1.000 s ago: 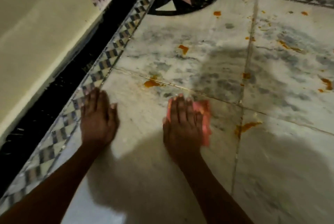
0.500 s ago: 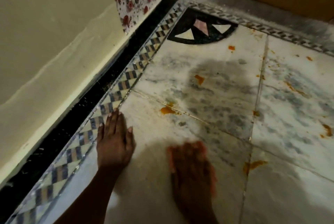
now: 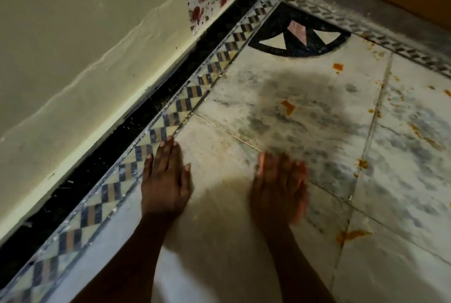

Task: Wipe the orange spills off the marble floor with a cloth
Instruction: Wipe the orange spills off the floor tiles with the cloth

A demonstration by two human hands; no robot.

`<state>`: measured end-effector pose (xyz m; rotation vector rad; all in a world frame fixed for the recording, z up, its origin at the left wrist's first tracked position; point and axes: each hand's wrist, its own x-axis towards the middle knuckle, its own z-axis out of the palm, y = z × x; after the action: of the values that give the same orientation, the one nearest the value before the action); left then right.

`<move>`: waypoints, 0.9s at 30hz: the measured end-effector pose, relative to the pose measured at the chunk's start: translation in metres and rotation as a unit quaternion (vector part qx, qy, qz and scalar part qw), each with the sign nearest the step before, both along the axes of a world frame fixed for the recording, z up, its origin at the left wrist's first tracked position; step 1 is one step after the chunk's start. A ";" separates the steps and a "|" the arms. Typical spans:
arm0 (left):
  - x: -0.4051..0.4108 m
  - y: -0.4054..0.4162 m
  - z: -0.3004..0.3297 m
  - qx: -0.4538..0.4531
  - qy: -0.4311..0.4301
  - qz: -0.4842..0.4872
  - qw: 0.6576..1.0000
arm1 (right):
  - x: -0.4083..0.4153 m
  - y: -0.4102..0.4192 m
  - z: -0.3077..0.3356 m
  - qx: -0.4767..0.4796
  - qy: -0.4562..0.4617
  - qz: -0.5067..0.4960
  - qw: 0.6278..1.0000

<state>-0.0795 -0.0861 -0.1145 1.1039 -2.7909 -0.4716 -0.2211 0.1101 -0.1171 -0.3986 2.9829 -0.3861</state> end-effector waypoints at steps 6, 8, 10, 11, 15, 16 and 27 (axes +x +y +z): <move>-0.002 -0.001 -0.001 0.001 0.000 0.006 1.000 | 0.007 -0.090 0.001 -0.040 0.014 0.236 0.971; -0.002 -0.001 0.002 0.006 0.003 0.003 1.000 | 0.045 -0.024 0.005 -0.019 0.039 0.347 0.937; -0.002 -0.002 0.005 0.014 0.003 0.004 1.000 | 0.047 0.030 0.010 0.013 0.026 0.318 0.948; -0.002 -0.002 0.005 0.014 0.003 0.005 1.000 | 0.029 0.039 0.010 0.029 0.016 0.263 0.964; -0.002 -0.003 0.000 0.011 -0.001 0.002 1.000 | -0.040 -0.053 -0.007 0.013 0.033 -0.004 0.999; -0.001 -0.002 -0.001 0.008 -0.001 0.002 1.000 | -0.044 -0.082 -0.010 0.006 0.049 -0.006 0.999; -0.003 0.002 0.012 0.021 0.014 0.004 1.000 | 0.016 0.094 0.020 0.088 -0.082 0.122 0.985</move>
<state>-0.0824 -0.0839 -0.1025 1.1086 -2.7628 -0.5442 -0.2049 0.2043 -0.0970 -0.6676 2.7370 -0.1236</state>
